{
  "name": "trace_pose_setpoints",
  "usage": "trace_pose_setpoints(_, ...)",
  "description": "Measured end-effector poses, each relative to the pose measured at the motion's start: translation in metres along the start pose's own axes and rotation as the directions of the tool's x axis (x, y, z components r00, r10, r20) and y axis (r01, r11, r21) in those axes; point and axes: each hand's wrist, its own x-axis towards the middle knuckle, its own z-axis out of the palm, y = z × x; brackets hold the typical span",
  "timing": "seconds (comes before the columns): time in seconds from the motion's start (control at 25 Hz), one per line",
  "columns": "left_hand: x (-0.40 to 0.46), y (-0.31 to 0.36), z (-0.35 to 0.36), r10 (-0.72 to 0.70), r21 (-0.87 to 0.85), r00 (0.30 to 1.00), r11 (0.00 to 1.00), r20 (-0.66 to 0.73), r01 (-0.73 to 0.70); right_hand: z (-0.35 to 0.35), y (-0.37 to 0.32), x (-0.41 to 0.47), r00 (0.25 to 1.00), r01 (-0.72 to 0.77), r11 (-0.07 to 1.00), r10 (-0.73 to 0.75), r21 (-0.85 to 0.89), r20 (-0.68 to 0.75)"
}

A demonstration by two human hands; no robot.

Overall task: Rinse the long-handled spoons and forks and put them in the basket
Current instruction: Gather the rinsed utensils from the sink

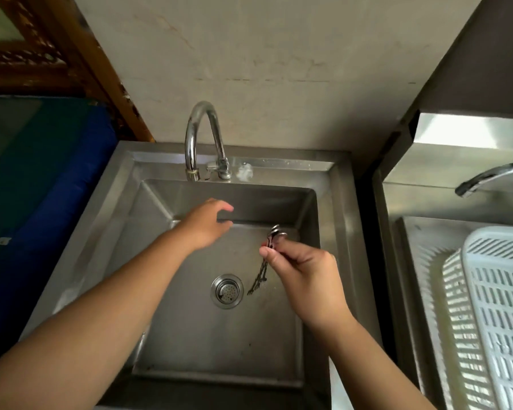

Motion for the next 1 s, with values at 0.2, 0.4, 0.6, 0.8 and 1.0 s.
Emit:
trace_pose_setpoints(0.2,-0.122,0.058,0.022,0.007,-0.466,0.995,0.883,-0.103,-0.055,-0.028,-0.025,-0.020,0.987,0.098,0.995,-0.098,0.007,0.125)
trace_pose_setpoints(0.4,-0.213,0.092,0.020,0.023,-0.640,0.993,0.763,-0.116,-0.092,-0.050,-0.056,-0.053,0.979,0.107,0.992,-0.118,0.072,0.167)
trace_pose_setpoints(0.6,-0.251,0.094,0.005,0.117,-0.724,0.983,0.665,-0.143,-0.185,-0.047,-0.101,-0.082,0.975,0.092,0.984,-0.120,0.150,0.189)
trace_pose_setpoints(0.8,-0.279,0.071,-0.031,0.251,-0.701,0.938,0.625,-0.238,-0.345,-0.020,-0.156,-0.112,0.988,0.126,0.988,-0.134,0.091,0.078)
trace_pose_setpoints(1.0,-0.298,0.057,-0.055,0.343,-0.698,0.886,0.550,-0.313,-0.459,0.003,-0.183,-0.140,0.993,0.101,0.994,-0.099,0.028,-0.058)
